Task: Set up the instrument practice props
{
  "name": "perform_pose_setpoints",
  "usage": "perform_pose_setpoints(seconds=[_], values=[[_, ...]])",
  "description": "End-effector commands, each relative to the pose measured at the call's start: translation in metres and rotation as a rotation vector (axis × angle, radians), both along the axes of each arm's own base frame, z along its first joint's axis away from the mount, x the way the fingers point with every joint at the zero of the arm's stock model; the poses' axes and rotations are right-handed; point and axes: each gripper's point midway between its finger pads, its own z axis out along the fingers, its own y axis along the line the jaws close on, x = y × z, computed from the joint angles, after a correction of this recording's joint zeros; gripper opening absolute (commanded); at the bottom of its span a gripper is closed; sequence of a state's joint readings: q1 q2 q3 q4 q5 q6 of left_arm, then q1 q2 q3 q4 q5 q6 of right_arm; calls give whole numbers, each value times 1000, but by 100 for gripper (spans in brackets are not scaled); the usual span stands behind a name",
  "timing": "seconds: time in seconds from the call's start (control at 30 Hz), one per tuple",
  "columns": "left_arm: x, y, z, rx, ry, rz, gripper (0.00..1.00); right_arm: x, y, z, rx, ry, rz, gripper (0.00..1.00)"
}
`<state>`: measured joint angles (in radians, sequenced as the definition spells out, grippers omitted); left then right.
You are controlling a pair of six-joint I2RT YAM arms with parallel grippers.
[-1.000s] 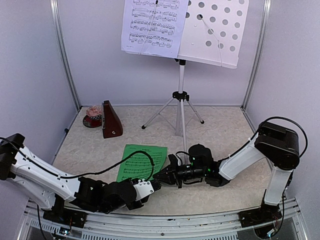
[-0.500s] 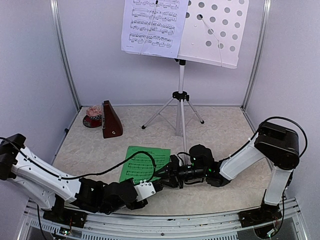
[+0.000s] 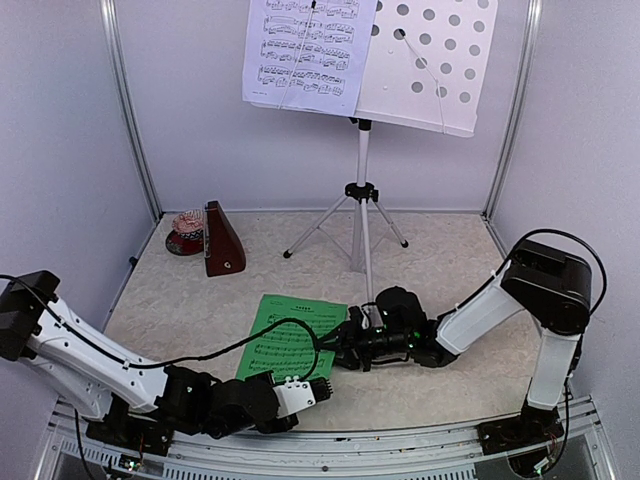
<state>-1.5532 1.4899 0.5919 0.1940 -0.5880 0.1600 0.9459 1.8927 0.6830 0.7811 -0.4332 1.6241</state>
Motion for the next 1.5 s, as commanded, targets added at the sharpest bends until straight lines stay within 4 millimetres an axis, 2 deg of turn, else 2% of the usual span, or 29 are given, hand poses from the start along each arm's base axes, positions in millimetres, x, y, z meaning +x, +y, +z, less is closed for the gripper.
perform_pose_setpoints(seconds=[0.0, 0.1, 0.23, 0.3, 0.37, 0.43, 0.53, 0.6, 0.63, 0.7, 0.77, 0.87, 1.0, 1.1, 1.17, 1.33, 1.47], values=[[-11, -11, 4, -42, 43, -29, 0, 16, 1, -9, -44, -35, -17, 31], [-17, -12, 8, -68, 65, -47, 1, 20, 5, -9, -58, -73, 2, 26], [-22, -9, 22, -140, 78, -68, 4, 24, 7, -8, -100, -146, 30, 21], [-23, -8, 32, -183, 86, -76, 7, 27, 7, -6, -115, -182, 40, 10], [-24, -7, 40, -220, 91, -77, 14, 30, 9, 3, -125, -243, 57, 0], [-23, -4, 47, -259, 98, -68, 26, 33, 11, 14, -146, -328, 87, 0], [-16, 3, 59, -320, 115, -33, 45, 42, 16, 52, -155, -523, 122, 0], [-9, 12, 72, -391, 138, 1, 52, 44, 14, 78, -189, -669, 133, 0], [-5, 17, 81, -435, 149, 16, 55, 44, 12, 100, -187, -757, 134, 0], [7, 32, 102, -546, 166, 58, 60, 42, 6, 128, -193, -920, 150, 0], [19, 51, 123, -665, 175, 96, 65, 33, -2, 152, -178, -1057, 178, 0], [37, 83, 152, -822, 164, 159, 69, 9, -12, 189, -102, -1284, 245, 0], [49, 106, 171, -920, 161, 194, 73, -22, -28, 226, -37, -1542, 339, 0], [52, 106, 177, -936, 177, 174, 74, -41, -40, 249, -19, -1691, 408, 0], [53, 101, 179, -938, 189, 156, 76, -46, -47, 259, -29, -1747, 424, 0], [53, 79, 190, -932, 201, 87, 79, -65, -64, 290, 29, -1856, 406, 0], [55, 62, 214, -947, 161, 32, 79, -79, -70, 308, 100, -1891, 406, 0]])
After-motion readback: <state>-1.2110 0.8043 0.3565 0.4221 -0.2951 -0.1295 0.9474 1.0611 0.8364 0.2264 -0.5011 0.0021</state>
